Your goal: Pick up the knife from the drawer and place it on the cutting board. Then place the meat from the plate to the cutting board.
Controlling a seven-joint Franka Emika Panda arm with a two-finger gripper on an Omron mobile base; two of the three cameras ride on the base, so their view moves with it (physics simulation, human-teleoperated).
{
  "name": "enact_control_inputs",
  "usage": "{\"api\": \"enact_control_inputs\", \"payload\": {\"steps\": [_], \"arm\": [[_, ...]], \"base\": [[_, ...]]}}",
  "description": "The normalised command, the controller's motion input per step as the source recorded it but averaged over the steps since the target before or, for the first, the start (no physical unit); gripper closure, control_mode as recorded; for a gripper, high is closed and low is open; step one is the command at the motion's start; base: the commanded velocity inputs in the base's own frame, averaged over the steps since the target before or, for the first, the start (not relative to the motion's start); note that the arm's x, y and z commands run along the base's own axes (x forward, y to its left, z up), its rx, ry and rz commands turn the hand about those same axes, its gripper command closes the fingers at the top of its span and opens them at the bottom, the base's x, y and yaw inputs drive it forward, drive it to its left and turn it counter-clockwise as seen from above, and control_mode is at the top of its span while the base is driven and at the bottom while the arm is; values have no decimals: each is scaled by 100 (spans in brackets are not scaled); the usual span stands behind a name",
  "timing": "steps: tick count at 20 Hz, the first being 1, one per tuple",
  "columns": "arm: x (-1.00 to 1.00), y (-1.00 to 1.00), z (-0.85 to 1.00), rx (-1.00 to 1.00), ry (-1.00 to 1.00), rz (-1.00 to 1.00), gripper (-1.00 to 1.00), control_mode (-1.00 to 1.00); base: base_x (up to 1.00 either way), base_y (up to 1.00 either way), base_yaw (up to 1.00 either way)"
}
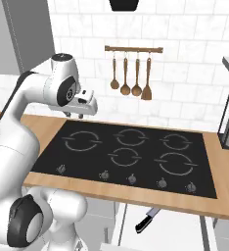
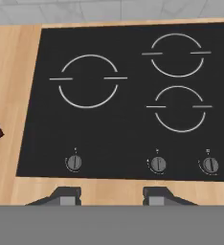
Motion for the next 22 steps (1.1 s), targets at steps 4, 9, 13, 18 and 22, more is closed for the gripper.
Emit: {"api": "enact_control_inputs", "payload": {"steps": [4, 9, 13, 18, 22], "arm": [[0, 0, 0, 0, 0, 0, -100, 100], [0, 0, 0, 0, 0, 0, -100, 100], [0, 0, 0, 0, 0, 0, -100, 100], [0, 0, 0, 0, 0, 0, -100, 100], [0, 0, 0, 0, 0, 0, -100, 100]], "base": [[-3, 0, -5], [-41, 40, -45], [-34, 40, -73], [-21, 12, -66], [-10, 12, -72]]}}
